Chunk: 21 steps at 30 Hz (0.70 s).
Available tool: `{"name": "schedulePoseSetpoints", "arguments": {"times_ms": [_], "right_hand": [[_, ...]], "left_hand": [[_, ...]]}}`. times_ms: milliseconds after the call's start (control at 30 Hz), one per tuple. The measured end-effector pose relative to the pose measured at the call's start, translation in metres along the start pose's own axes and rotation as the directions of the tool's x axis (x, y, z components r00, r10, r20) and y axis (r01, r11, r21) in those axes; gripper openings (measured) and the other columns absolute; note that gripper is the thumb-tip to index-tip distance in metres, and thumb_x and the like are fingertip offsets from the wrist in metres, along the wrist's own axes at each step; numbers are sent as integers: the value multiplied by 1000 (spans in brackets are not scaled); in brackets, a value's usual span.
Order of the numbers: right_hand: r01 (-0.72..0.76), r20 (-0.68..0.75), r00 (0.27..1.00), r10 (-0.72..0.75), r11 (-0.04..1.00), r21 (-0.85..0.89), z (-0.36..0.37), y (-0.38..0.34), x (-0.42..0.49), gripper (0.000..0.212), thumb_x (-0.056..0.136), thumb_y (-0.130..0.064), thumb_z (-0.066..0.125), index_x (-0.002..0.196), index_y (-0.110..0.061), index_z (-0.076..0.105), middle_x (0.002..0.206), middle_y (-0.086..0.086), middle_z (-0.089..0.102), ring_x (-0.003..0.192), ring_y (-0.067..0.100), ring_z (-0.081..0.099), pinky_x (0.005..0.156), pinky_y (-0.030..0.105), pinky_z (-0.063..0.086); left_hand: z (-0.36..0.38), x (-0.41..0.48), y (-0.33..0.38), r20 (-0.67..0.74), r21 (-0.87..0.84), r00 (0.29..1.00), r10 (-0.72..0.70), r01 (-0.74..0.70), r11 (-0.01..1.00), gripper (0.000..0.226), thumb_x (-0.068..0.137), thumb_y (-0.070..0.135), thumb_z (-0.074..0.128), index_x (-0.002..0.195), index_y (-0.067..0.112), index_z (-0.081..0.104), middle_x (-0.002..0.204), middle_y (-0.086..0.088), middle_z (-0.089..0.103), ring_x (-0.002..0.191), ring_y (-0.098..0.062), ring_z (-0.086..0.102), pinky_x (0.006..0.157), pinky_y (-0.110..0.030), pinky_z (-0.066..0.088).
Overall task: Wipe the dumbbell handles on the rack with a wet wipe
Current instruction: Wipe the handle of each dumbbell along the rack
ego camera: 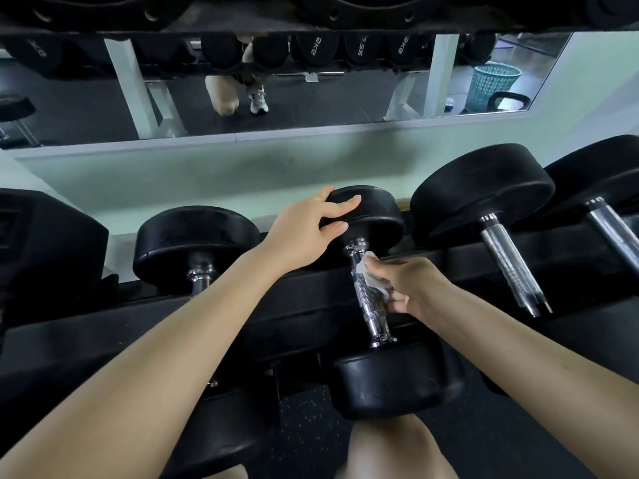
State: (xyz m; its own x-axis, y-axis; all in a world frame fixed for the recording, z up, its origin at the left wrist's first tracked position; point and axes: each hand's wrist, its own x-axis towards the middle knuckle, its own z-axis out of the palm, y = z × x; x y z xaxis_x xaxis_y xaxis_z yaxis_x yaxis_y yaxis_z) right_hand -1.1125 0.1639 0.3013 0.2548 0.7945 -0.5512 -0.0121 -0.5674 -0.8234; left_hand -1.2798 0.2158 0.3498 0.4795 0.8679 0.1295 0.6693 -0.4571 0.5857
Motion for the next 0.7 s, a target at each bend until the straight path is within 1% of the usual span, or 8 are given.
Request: {"name": "schedulePoseSetpoints", "arguments": {"times_ms": [67,100,200,267,433,533,600,700], "right_hand": [[51,-4,999,-51,999,2,7,-9,4,15,83,-17,72,86,-6,60,74,5,61,61,14,56,57,21,51],[84,-7,996,-84,996,1,9,-13,6,12,85,-13,69,84,-8,58,68,3,58,56,12,54,56,22,52],[145,67,988,-141,987,-63,8,-10,9,7,86,-14,68,86,-7,66,60,1,62,63,19,66,92,49,52],[173,71,984,-162,965,-196,1,-2,2,6,82,-17,72,86,-13,70,83,7,72,86,27,69,95,51,50],[140,113,987,-111,946,-292,-16,13,-7,21,80,-17,74,97,-6,68,94,11,71,82,20,68,75,29,58],[139,88,988,-123,970,-200,-7,1,6,23,78,-14,76,95,-2,68,93,15,70,70,20,60,41,16,43],[152,52,988,-147,982,-110,1,-9,13,19,75,-14,78,87,-2,68,91,18,71,70,26,63,51,23,50],[122,126,984,-123,992,13,2,-12,11,18,78,-9,75,89,1,67,92,20,71,83,33,69,83,46,56]], "left_hand": [[0,0,0,-4,1,1000,0,0,1000,45,97,22,50,136,43,42,157,3,20,141,-17,28,105,-26,27],[0,0,0,-4,3,1000,0,0,1000,45,97,22,50,136,43,42,157,3,21,141,-16,28,104,-25,27],[-1,1,1,-7,0,1000,-2,2,1000,45,97,21,50,136,42,43,157,3,21,141,-16,27,104,-24,27],[-1,0,1,-3,-8,1000,-8,8,1000,45,97,21,51,135,43,44,157,3,22,141,-16,27,105,-25,27],[-2,0,3,-2,-16,1000,-4,4,1000,45,96,18,52,136,39,45,156,1,22,142,-17,27,108,-25,25],[-1,-1,5,-16,3,1000,-4,5,1000,45,96,18,51,136,39,45,156,1,22,141,-17,29,106,-25,28],[0,-2,5,-21,5,1000,-1,1,1000,45,96,18,51,136,39,45,156,2,22,141,-15,29,104,-22,27],[-2,-2,5,-16,-10,1000,3,-3,1000,45,96,17,52,135,38,46,156,1,23,141,-12,26,103,-19,25]]}}
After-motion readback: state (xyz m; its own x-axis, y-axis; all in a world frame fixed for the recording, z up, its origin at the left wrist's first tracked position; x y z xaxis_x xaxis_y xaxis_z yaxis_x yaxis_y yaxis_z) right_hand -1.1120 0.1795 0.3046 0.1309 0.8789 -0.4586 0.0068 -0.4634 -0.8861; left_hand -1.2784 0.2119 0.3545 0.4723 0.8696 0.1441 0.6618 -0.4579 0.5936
